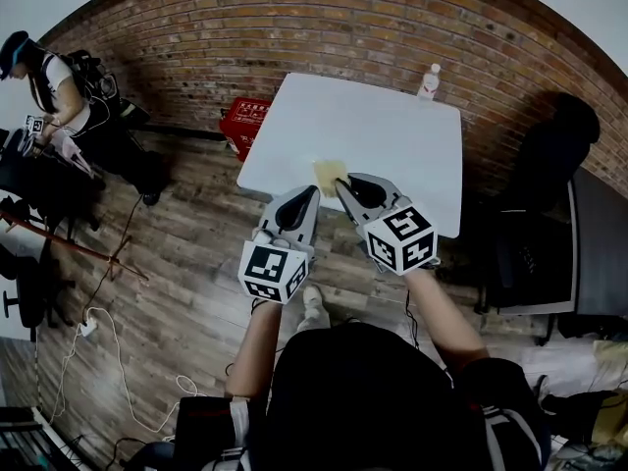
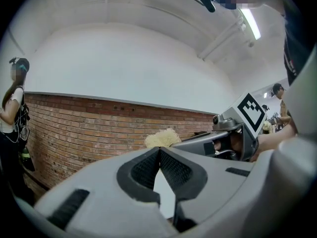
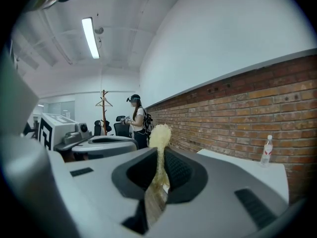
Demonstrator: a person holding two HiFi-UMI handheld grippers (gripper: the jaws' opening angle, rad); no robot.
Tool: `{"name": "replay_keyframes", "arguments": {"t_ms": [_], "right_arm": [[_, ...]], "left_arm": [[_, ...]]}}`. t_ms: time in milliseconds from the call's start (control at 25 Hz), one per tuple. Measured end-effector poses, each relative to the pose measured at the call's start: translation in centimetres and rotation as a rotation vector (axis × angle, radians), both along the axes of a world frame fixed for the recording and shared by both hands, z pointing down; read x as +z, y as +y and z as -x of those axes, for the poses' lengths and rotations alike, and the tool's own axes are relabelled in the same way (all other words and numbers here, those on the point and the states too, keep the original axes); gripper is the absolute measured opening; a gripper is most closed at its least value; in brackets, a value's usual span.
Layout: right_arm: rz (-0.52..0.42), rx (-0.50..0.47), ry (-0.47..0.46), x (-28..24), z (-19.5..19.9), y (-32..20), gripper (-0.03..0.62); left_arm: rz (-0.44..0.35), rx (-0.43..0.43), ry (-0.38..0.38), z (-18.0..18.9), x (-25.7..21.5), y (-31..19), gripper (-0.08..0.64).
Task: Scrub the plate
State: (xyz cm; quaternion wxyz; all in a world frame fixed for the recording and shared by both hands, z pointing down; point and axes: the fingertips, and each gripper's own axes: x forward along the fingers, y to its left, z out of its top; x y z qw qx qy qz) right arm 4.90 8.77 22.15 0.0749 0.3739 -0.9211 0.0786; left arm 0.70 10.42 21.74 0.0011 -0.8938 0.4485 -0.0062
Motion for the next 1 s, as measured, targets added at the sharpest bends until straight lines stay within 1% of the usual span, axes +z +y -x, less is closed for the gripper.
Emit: {"name": "replay_keyframes", "arguments": {"t_ms": [280,800,1000], "right_arm": [[-0.025,-0.021,0.011,0.1,-0.5,2.4,0.043],[-0.022,-0.018,-0.019,0.9,-0.8,5.2,0.043],[-0.025,-0.022,-0.026,0.9,-1.0,6.0,0.043]], "left_arm": [[-0.013,-0.028,-0.010,-0.5,0.1,2.4,0.020],[-0.009,-0.046,-0.029,-0.7,0.7,5.3,0.020],[-0.012,-0.053,-0.025,-0.7,0.9,6.2,0.020]]}}
